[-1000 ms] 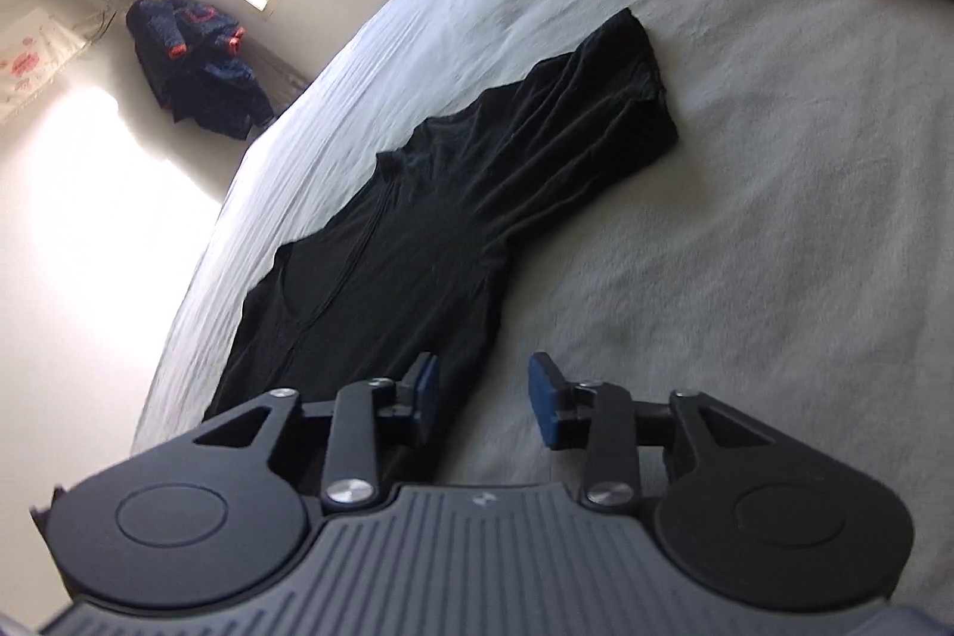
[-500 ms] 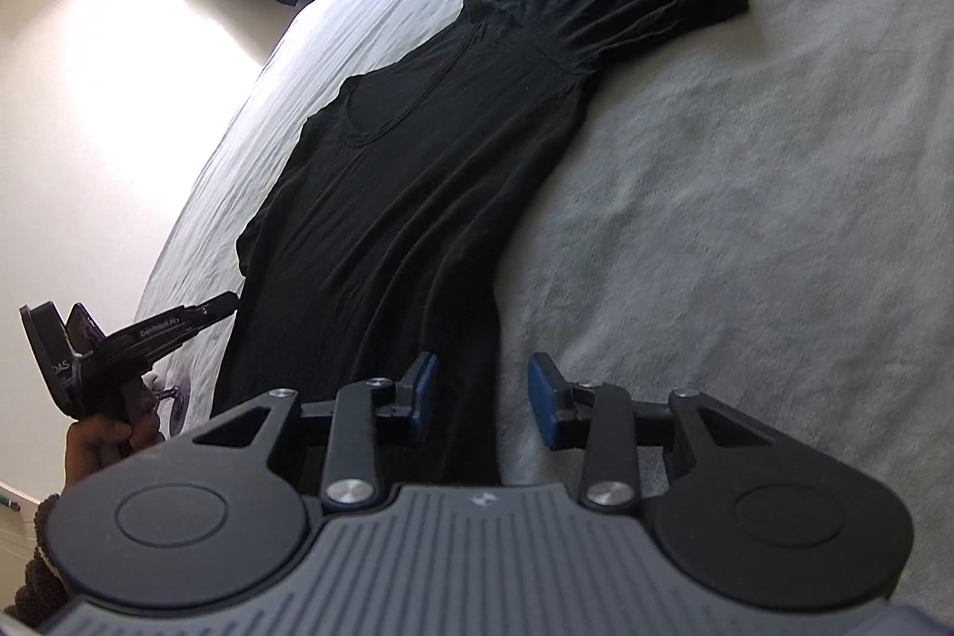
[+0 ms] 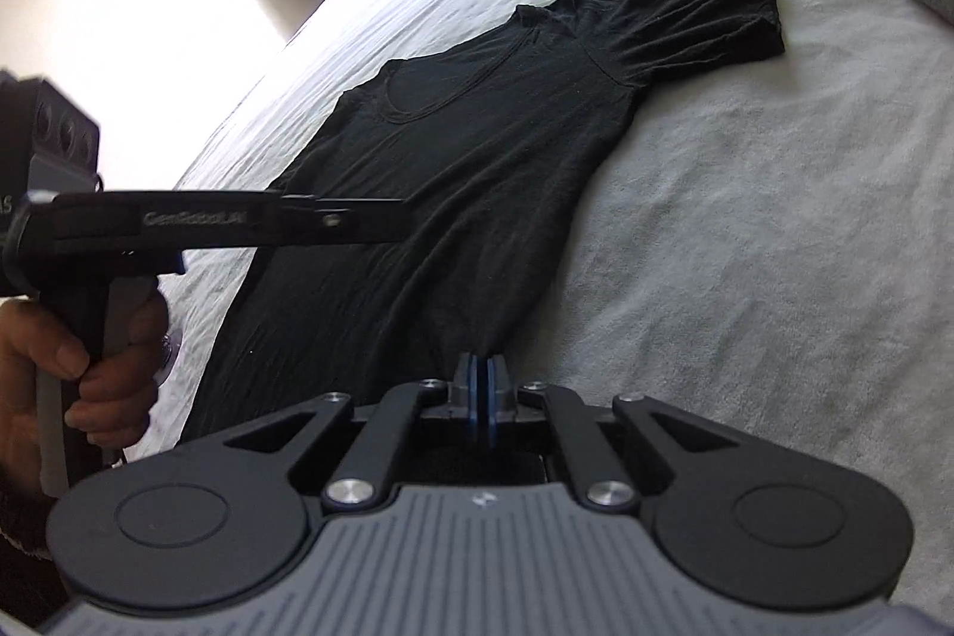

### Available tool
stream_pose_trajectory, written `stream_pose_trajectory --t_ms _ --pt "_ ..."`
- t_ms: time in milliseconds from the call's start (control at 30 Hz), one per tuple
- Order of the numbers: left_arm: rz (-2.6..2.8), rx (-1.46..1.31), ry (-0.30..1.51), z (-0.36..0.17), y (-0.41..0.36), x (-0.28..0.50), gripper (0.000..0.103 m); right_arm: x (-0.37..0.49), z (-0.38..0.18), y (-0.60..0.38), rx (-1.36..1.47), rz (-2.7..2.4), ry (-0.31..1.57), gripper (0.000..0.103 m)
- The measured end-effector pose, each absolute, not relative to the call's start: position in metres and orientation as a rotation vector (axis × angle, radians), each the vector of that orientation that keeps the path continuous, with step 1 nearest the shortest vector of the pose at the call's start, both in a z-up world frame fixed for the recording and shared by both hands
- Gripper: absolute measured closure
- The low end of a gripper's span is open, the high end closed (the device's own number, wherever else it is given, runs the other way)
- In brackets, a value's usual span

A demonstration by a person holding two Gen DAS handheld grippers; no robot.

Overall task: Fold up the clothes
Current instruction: 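Grasp the T-shirt body with the right gripper while the left gripper releases the hem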

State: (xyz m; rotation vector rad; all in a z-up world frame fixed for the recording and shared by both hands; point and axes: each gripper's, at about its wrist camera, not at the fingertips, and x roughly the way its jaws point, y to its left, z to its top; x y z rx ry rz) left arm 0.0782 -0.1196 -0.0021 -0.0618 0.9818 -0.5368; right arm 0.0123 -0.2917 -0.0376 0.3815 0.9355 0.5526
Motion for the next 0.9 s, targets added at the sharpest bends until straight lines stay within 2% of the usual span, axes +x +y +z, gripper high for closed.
stream_pose_trajectory --t_ms 167,300,333,367,433,500,567,633,700,733,900 --pt "-0.489 0.116 1.044 -0.021 -0.18 0.094 0.088 0.015 -0.036 -0.293 0.401 0.56 0.928 0.098" --pt "-0.432 0.218 1.066 -0.031 -0.2 0.105 0.088 0.016 -0.038 -0.296 0.42 0.556 0.925 0.098" --pt "-0.42 0.235 1.071 -0.032 -0.203 0.107 0.091 0.017 -0.038 -0.297 0.423 0.557 0.923 0.098" --pt "-0.412 0.238 1.067 -0.032 -0.204 0.108 0.1 0.018 -0.038 -0.297 0.427 0.558 0.921 0.098" --pt "-0.401 0.23 1.051 -0.029 -0.204 0.11 0.101 0.019 -0.039 -0.299 0.437 0.563 0.917 0.098" --pt "-0.434 0.106 1.051 -0.031 -0.192 0.114 0.101 0.019 -0.039 -0.303 0.452 0.572 0.913 0.098" --pt "-0.474 -0.037 1.05 -0.034 -0.178 0.119 0.102 0.021 -0.041 -0.31 0.491 0.582 0.911 0.088" --pt "-0.512 -0.181 1.046 -0.036 -0.164 0.124 0.102 0.022 -0.045 -0.321 0.533 0.576 0.918 0.085" --pt "-0.548 -0.325 1.038 -0.039 -0.15 0.128 0.102 0.024 -0.051 -0.332 0.576 0.56 0.931 0.062" --pt "-0.566 -0.397 1.032 -0.041 -0.143 0.131 0.102 0.024 -0.055 -0.337 0.599 0.553 0.934 0.039" --pt "-0.612 -0.587 1.018 -0.049 -0.126 0.134 0.102 0.027 -0.075 -0.344 0.716 0.59 0.953 0.037"
